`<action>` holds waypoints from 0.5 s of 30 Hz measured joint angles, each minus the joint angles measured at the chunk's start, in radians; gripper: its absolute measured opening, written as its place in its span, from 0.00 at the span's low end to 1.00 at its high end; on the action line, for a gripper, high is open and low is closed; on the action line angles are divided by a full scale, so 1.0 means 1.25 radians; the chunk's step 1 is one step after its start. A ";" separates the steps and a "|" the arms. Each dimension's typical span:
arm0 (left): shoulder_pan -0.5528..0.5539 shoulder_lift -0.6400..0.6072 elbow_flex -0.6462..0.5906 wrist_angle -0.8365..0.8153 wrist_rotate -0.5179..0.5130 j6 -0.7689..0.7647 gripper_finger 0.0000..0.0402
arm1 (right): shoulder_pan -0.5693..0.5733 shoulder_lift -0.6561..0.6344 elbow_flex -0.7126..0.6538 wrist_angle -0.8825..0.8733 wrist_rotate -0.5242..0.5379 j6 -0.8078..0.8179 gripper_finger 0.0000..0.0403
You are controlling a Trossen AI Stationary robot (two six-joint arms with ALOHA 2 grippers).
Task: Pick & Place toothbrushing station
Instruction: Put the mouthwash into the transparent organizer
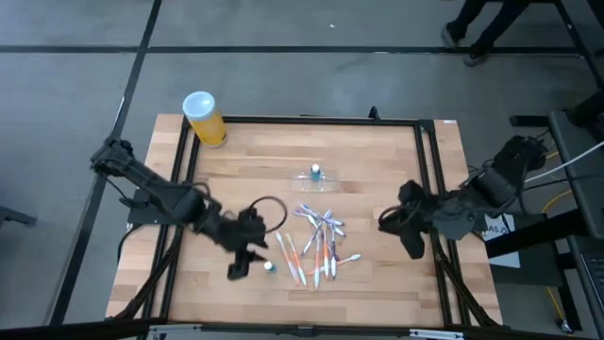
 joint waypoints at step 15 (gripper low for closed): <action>-0.124 0.229 -0.004 -0.032 -0.082 -0.080 0.45 | 0.077 -0.001 -0.023 0.219 -0.022 -0.118 0.24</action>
